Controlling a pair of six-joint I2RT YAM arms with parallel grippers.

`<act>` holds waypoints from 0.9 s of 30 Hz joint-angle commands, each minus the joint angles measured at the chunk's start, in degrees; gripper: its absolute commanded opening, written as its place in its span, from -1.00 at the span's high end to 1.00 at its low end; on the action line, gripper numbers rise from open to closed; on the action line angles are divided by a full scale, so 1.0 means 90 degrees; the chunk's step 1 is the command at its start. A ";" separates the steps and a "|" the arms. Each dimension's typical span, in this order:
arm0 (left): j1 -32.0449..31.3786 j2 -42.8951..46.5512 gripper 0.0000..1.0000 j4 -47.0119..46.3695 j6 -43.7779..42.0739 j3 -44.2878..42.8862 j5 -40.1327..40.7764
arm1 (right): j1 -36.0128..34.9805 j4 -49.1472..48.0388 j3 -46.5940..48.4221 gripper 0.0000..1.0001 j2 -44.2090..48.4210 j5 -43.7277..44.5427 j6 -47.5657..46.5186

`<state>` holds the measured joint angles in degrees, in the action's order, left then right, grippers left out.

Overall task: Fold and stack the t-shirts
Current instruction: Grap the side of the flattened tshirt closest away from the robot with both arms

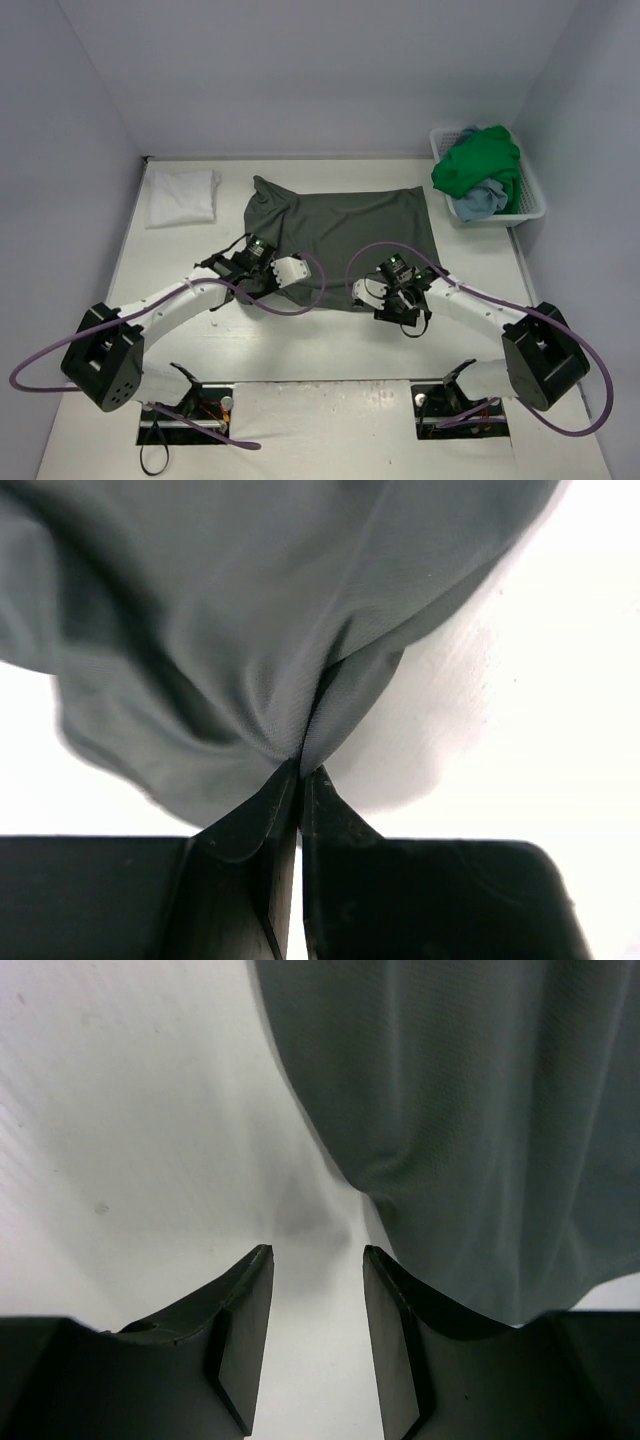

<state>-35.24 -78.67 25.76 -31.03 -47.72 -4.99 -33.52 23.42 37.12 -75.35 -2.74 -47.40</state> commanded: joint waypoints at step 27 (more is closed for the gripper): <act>0.1348 0.0968 1.00 0.0859 0.0049 -0.1201 -0.1066 | -0.0192 -0.0913 0.0348 0.25 -0.0973 -0.0183 0.0266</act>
<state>-23.22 -71.68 33.39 -30.44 -56.55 -12.49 -34.83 16.53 39.68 -82.35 -3.86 -45.21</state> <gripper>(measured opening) 0.006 0.377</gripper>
